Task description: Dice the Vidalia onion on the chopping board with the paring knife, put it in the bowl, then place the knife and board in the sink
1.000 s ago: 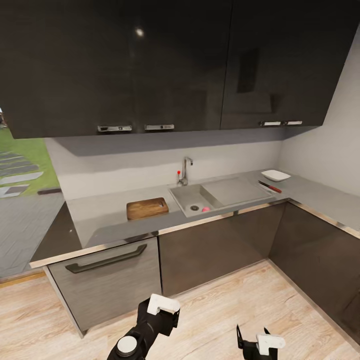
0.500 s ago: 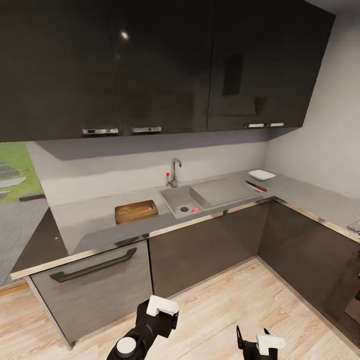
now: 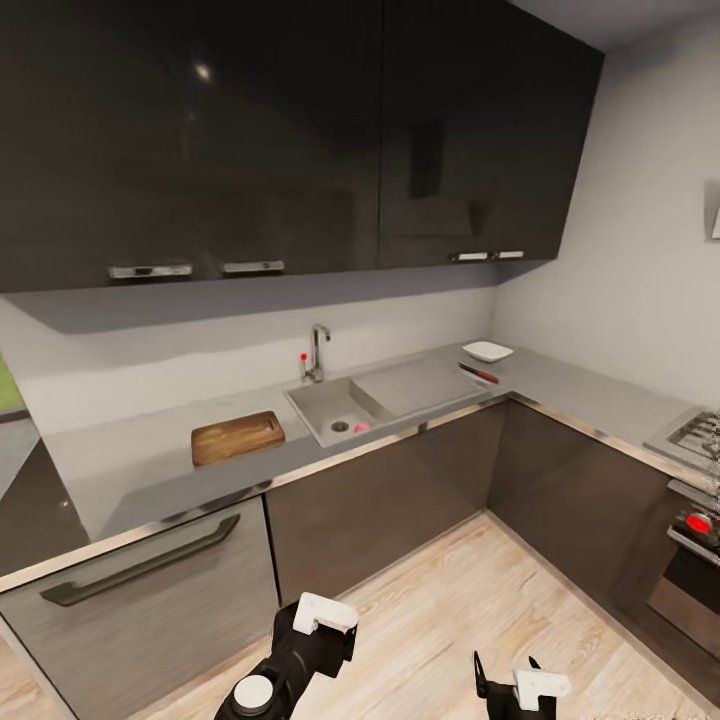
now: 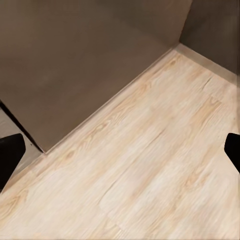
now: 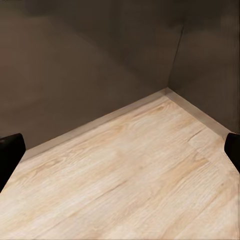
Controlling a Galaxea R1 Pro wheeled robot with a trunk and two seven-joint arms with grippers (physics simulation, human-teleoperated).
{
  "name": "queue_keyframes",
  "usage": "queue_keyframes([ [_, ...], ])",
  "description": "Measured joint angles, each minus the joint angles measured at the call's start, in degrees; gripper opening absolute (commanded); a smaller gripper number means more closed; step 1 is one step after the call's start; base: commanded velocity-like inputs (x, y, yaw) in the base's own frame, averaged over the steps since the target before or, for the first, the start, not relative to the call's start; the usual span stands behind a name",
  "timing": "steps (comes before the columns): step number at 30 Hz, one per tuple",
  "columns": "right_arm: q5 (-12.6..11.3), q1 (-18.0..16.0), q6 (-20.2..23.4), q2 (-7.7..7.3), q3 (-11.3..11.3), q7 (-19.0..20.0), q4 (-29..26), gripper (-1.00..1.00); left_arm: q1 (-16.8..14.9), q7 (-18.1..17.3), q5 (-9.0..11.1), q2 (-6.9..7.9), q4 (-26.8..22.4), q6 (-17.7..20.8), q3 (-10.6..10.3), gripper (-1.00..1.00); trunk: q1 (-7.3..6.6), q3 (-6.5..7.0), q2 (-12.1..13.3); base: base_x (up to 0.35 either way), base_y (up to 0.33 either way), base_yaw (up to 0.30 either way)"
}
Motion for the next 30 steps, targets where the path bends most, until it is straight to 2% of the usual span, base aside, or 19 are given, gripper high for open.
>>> queue_keyframes([
  [17, 0.0, 0.0, 0.0, -0.02, 0.0, 0.0, 0.0, 1.00, 0.0, 0.0, 0.0, 0.03, 0.9, 0.0, 0.0, 1.00, 0.00, 1.02, 0.0, 0.168, 0.000, -0.216],
  [30, 0.0, 0.0, 0.1, 0.04, 0.0, 0.1, 0.0, 1.00, 0.0, 0.0, 0.0, 0.03, 1.3, 0.0, 0.0, 1.00, 0.00, 1.10, 0.0, 0.171, 0.000, -0.272],
])
